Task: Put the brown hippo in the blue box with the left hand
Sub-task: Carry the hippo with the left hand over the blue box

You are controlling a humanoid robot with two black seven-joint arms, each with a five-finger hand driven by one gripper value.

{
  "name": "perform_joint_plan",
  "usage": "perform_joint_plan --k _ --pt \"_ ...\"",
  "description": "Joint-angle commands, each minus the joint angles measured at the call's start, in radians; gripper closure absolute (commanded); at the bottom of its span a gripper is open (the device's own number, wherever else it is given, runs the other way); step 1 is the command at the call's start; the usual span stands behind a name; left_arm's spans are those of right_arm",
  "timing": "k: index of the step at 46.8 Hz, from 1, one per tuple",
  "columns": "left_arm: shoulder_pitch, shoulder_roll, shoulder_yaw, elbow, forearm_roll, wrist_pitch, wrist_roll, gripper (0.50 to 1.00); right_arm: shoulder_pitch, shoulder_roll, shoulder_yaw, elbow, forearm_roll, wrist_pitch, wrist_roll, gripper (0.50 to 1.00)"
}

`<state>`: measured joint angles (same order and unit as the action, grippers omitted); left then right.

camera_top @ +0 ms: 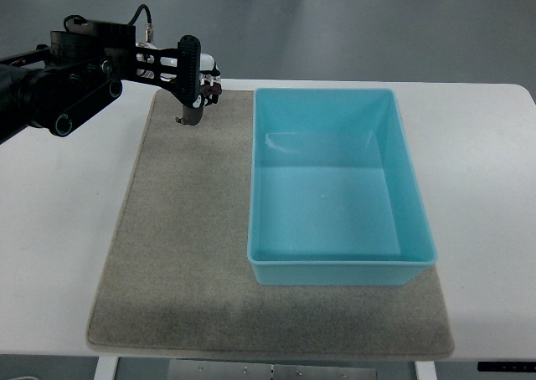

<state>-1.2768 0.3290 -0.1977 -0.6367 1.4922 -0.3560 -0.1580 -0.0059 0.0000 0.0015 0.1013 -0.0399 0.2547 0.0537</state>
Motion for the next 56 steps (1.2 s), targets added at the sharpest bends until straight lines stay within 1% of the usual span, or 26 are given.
perform_joint_plan --k 1,5,14,30,38,50,56 --pt "-0.012 -0.001 0.0 0.0 0.0 0.0 0.0 1.0 0.001 0.0 0.0 0.0 0.0 0.0 0.0 0.564" --pt "-0.027 0.001 0.0 -0.003 -0.001 0.0 0.0 1.0 0.0 0.0 0.0 0.0 0.0 0.0 0.0 0.564" --pt "-0.05 0.001 0.0 -0.067 0.0 0.002 0.0 1.0 0.001 0.0 0.0 0.0 0.0 0.0 0.0 0.564" --pt "-0.108 0.001 -0.009 -0.123 -0.004 0.003 0.0 1.0 0.0 0.0 0.0 0.0 0.0 0.0 0.0 0.564" --pt "-0.136 0.001 -0.011 -0.19 -0.004 0.018 0.0 1.0 0.001 0.0 0.0 0.0 0.0 0.0 0.0 0.564" --pt "-0.141 -0.001 -0.019 -0.323 -0.007 0.025 0.001 1.0 0.001 0.0 0.0 0.0 0.0 0.0 0.0 0.564" --pt "-0.136 -0.004 -0.02 -0.362 -0.007 0.023 0.0 1.0 0.0 0.0 0.0 0.0 0.0 0.0 0.0 0.564"
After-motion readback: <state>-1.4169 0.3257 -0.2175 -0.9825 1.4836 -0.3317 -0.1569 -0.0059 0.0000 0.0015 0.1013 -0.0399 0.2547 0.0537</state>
